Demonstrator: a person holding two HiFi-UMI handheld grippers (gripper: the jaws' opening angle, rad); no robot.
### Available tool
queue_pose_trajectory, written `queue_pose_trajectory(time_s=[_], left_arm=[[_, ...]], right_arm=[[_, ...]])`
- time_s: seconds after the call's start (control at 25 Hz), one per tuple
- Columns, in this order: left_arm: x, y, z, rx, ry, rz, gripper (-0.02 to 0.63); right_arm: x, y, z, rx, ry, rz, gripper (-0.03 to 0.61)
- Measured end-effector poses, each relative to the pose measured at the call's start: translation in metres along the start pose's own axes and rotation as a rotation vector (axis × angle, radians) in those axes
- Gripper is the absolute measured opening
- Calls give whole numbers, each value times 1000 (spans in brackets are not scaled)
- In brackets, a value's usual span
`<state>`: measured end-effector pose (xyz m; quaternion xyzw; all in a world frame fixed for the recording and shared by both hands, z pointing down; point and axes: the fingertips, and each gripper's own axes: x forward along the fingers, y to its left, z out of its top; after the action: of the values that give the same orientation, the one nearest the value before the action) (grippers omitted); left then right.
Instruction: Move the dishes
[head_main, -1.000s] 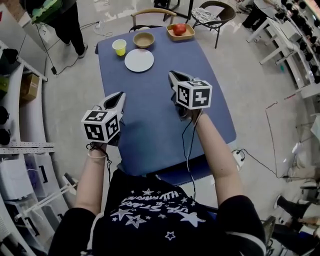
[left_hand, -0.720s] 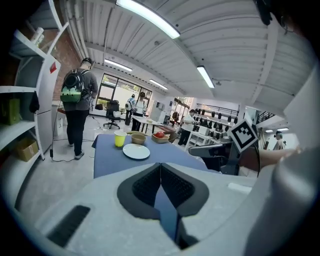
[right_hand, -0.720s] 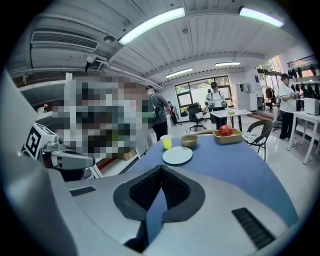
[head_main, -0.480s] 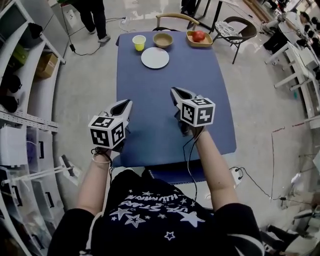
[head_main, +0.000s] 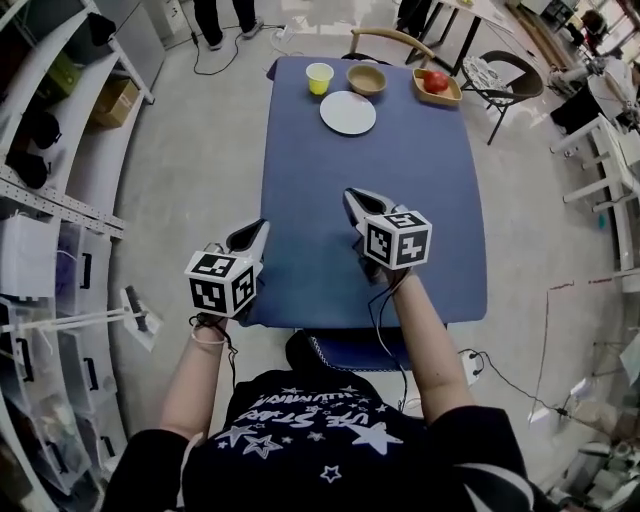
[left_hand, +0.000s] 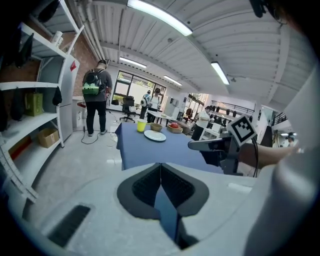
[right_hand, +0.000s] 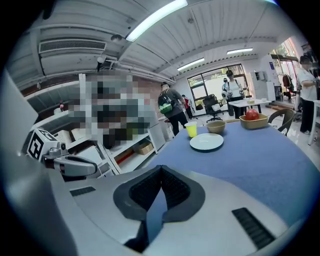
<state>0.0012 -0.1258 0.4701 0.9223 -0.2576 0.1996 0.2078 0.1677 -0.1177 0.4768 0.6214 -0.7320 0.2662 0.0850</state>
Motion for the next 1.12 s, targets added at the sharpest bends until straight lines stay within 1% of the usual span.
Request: queue_pose_trajectory(time_s=[0.12,0.28,0.44,0.68,0.88,1.12], left_arm=[[-18,5,-21,-28,6,12,20],[-46,7,-42,-67,1,39,20],[-76,0,-45,-63,-34,57,20],[-138,-7,-55,-71,-77,101,20],[-179,-29,-71,-73,-110,127,20],[-210,-56,-84,-81,-131,133,20]], right_arm=[[4,20,-10,-40,17,13,3],[-4,53,-24,-61,40,50,3],[-20,79,-27,-88,31,70,3],[-45,126,-32,-101,8,95,3],[-82,158,-47,-127,-8,119,3],[-125,177,-60,-136,-14,124,3]])
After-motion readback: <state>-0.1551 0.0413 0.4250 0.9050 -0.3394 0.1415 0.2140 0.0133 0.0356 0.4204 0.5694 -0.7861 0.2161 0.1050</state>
